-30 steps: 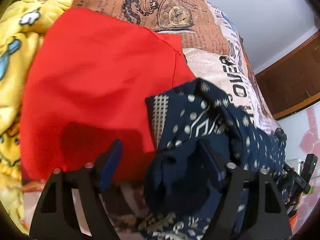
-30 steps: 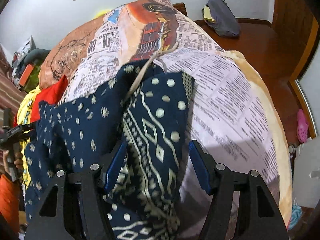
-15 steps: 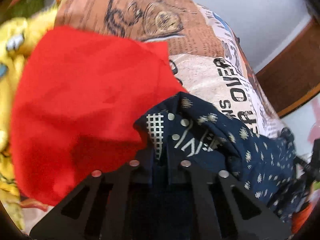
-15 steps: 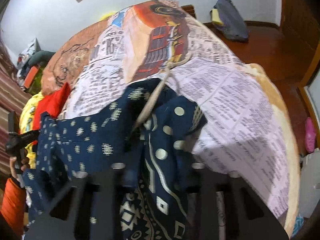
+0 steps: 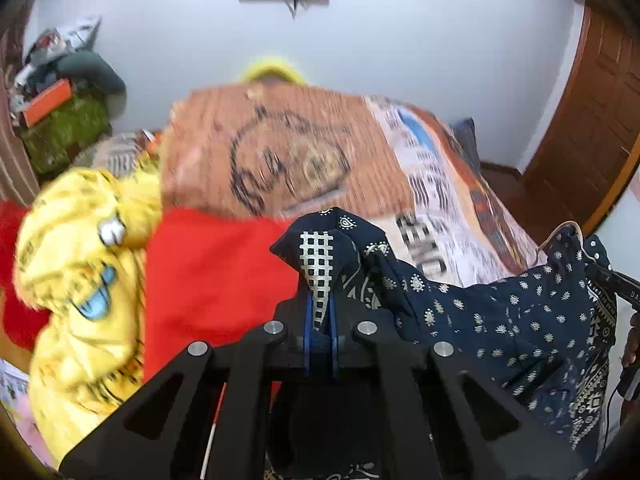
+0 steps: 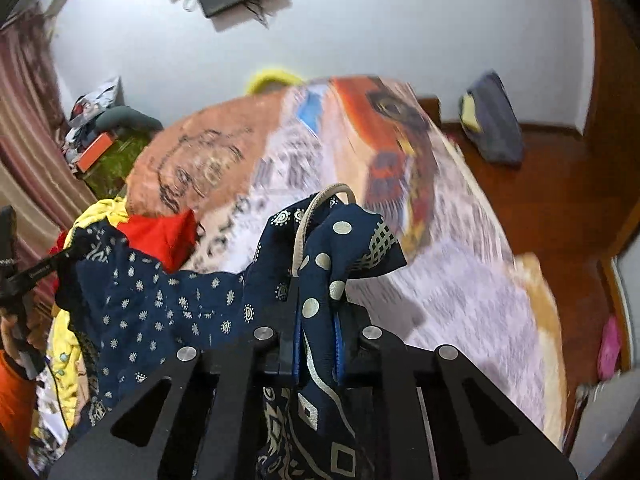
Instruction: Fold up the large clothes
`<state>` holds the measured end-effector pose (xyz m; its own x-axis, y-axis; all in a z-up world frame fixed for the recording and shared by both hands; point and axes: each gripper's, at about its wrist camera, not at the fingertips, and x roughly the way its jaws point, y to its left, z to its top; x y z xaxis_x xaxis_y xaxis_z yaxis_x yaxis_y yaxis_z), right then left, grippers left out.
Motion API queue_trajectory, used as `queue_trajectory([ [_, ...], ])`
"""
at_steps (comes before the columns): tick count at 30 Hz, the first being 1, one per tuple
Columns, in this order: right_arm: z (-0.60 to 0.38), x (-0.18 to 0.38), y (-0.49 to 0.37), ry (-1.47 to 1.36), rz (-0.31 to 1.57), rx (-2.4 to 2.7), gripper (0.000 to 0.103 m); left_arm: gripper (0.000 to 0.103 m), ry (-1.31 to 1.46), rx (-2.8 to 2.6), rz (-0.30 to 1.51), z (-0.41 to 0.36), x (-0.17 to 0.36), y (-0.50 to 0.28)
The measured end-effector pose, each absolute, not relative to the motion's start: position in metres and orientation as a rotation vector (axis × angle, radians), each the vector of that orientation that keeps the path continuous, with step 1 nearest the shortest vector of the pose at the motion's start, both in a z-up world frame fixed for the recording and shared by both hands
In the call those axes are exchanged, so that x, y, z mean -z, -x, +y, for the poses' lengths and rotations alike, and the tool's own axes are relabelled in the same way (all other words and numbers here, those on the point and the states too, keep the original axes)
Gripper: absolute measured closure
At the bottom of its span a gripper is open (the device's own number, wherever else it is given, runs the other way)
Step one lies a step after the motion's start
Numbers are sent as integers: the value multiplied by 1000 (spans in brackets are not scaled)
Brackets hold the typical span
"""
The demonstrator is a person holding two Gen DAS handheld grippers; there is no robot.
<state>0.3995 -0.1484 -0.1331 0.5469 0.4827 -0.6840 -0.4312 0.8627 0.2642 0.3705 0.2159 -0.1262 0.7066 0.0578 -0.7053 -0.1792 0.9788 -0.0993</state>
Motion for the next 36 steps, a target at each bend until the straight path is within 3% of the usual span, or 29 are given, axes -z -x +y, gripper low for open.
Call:
queue_trajectory([
  [8, -112, 129, -452, -50, 807, -524, 94, 97, 179, -212, 758, 250, 119, -408],
  [21, -106, 217, -516, -53, 1003, -438, 94, 95, 338, -288, 986, 307, 235, -463],
  [28, -104, 217, -501, 32, 979, -407, 91, 92, 322, -270, 1053, 312, 252, -454],
  [31, -109, 210, -489, 52, 990, -394, 90, 81, 264, -292, 1075, 306, 244, -447],
  [33, -113, 201, -477, 66, 998, -381, 86, 65, 224, -306, 1078, 301, 236, -438],
  [36, -122, 189, -463, 54, 989, -381, 69, 57, 188, -291, 1072, 293, 220, -419],
])
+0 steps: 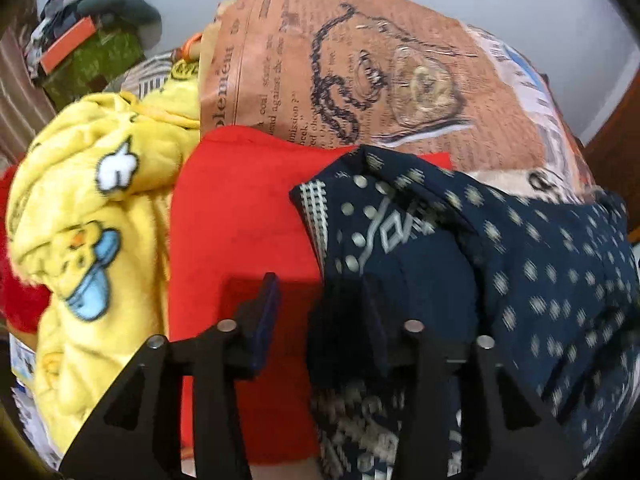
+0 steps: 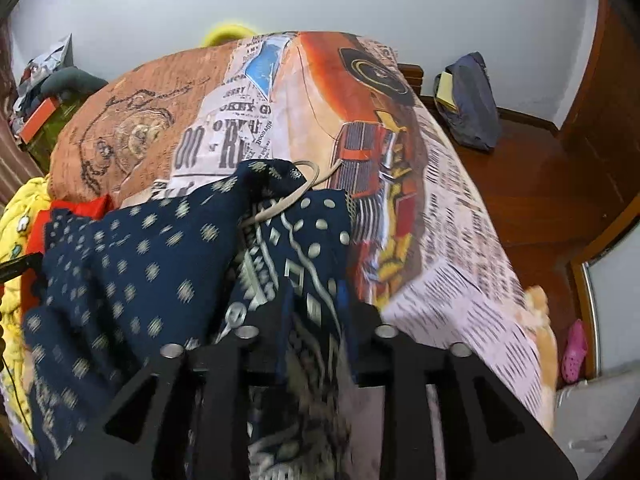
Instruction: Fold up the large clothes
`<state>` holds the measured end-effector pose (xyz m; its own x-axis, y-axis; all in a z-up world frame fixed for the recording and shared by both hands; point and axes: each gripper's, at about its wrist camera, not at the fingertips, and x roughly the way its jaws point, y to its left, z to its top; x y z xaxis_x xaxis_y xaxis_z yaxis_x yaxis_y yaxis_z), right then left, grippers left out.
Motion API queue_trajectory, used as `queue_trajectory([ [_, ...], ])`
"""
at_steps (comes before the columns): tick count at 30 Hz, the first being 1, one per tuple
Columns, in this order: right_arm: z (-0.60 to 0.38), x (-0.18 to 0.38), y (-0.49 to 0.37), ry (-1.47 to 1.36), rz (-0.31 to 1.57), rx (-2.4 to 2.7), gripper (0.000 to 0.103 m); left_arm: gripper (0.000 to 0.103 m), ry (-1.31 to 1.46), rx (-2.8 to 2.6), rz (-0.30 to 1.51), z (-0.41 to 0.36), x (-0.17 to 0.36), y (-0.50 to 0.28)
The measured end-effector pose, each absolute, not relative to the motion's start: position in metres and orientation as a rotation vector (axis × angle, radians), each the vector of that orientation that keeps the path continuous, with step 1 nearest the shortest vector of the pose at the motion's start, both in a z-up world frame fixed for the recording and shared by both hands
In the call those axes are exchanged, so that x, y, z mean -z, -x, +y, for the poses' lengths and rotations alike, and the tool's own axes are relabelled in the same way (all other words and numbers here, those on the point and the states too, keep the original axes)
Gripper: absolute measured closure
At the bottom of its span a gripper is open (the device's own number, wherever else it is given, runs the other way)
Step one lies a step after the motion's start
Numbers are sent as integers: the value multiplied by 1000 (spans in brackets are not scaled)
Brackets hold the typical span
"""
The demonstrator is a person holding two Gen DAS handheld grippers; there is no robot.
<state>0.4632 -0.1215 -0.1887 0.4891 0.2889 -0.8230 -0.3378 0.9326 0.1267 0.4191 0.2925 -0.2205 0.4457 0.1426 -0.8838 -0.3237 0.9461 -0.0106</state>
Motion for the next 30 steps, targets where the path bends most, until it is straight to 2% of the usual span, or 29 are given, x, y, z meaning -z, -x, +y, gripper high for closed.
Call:
queue_trajectory([
  [2, -129, 173, -447, 53, 958, -374, 55, 50, 179, -274, 1069, 285, 210, -404],
  [4, -133, 159, -432, 67, 930, -366, 48, 44, 148, -262, 1062, 275, 199, -387],
  [6, -137, 144, -417, 76, 904, -364, 37, 37, 105, -250, 1044, 263, 186, -371],
  [8, -143, 128, -399, 69, 871, -363, 25, 35, 66, -231, 1025, 252, 173, -352],
  [12, -152, 107, -369, 54, 836, -387, 20, 20, 28, -185, 994, 232, 151, -315],
  [17, -154, 93, -330, 93, 810, -425, 19, 15, 23, -142, 961, 218, 134, -270],
  [23, -156, 100, -286, 120, 818, -470, 19, 15, 46, -114, 959, 211, 138, -220],
  [30, -168, 137, -249, 143, 887, -472, 19, 15, 179, -77, 1045, 220, 176, -175],
])
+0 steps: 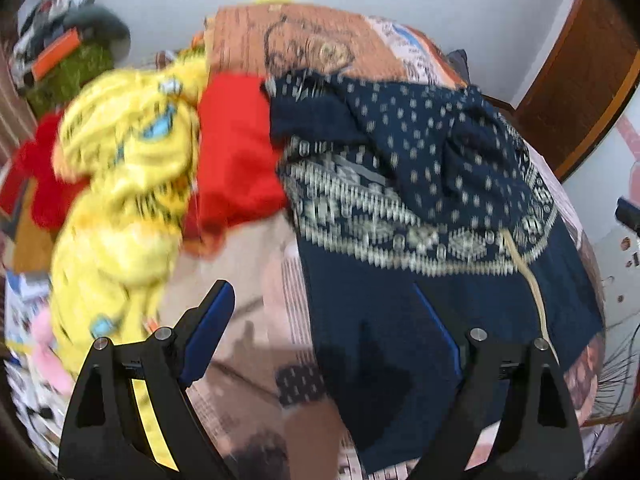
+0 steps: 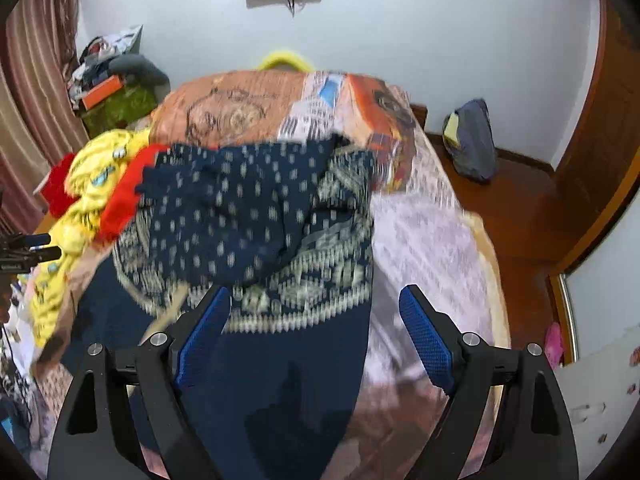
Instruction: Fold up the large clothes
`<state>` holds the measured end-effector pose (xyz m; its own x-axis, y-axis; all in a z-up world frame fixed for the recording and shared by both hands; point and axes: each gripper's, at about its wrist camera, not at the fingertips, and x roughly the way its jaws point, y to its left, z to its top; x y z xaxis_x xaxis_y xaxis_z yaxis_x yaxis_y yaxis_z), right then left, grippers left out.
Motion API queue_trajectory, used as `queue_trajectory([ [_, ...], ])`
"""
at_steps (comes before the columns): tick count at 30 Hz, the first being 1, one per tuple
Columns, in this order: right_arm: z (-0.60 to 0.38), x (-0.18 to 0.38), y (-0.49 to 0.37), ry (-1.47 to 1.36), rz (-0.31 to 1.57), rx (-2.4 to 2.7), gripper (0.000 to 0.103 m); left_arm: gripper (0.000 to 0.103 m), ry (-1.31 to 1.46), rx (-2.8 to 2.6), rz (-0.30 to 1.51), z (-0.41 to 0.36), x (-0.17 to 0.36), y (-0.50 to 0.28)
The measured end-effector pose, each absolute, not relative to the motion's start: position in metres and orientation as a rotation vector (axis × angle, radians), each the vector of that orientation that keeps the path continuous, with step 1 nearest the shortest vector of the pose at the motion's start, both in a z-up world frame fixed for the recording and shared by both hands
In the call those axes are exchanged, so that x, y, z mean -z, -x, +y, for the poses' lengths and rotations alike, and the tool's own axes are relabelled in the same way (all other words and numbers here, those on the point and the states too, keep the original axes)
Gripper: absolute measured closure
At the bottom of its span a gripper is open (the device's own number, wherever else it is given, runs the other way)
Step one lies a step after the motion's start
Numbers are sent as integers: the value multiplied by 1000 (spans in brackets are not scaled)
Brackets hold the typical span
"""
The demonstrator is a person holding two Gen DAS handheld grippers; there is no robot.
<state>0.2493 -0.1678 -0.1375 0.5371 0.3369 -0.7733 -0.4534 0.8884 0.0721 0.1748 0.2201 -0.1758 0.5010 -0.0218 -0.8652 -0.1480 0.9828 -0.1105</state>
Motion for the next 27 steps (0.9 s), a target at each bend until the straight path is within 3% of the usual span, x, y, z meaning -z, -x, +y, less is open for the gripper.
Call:
queue_trajectory([
  [12, -192, 214, -220, 46, 1123, -453, 19, 15, 381, 15, 1197, 211, 249, -128],
  [23, -200, 235, -210, -72, 1147, -520, 20, 16, 535, 83, 1187, 195, 277, -129],
  [24, -200, 235, -209, -72, 1141, -527, 23, 23, 537, 88, 1181, 194, 276, -129],
  [27, -195, 232, -206, -66, 1133, -567, 47, 46, 525, 130, 1163, 187, 271, -129],
])
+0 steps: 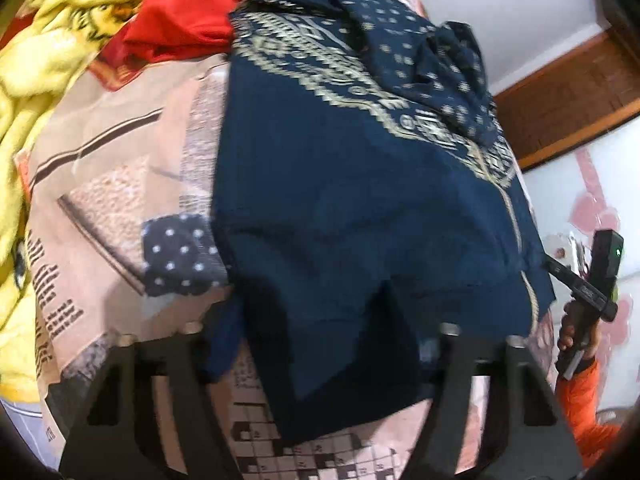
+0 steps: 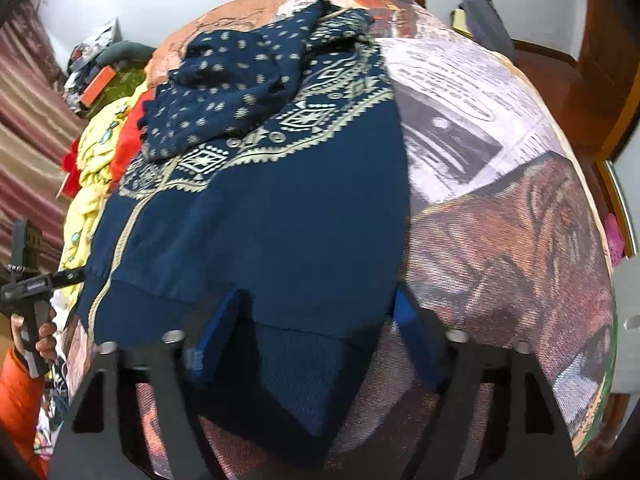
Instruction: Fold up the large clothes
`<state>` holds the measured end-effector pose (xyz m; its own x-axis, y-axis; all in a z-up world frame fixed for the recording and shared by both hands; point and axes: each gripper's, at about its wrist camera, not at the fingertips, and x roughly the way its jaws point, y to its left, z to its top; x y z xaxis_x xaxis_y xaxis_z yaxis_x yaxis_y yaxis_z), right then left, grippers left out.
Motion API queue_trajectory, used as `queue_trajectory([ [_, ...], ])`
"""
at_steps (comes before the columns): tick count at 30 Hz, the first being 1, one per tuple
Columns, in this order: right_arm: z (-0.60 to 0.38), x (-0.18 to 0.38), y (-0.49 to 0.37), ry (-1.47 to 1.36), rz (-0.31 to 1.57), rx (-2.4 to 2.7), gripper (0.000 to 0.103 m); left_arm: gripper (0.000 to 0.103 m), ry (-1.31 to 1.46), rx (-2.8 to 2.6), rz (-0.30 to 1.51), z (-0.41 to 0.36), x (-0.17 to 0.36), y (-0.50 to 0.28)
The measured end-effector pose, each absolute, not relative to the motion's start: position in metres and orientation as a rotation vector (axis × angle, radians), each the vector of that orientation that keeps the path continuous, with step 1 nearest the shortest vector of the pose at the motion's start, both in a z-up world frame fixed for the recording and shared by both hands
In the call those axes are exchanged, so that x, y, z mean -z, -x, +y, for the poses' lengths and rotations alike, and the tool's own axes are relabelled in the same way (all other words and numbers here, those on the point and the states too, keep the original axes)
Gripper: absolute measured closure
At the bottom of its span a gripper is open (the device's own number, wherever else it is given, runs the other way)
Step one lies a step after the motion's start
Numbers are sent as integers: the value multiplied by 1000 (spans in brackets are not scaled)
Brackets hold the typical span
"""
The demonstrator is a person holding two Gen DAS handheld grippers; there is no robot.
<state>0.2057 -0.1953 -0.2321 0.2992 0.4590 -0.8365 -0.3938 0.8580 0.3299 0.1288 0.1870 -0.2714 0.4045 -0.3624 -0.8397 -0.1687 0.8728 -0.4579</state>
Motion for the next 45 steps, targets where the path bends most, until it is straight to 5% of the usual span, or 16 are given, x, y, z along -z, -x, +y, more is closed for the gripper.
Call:
queue_trajectory([
  [6, -189, 226, -207, -44, 1112, -574, 90, 93, 447, 124, 1144, 177, 260, -131],
  [32, -154, 105, -288, -2, 759, -629, 96, 95, 395, 86, 717, 213, 102, -201],
  [45, -120, 102, -413, -83, 773, -573, 96, 95, 456, -20, 685, 255, 102, -317],
])
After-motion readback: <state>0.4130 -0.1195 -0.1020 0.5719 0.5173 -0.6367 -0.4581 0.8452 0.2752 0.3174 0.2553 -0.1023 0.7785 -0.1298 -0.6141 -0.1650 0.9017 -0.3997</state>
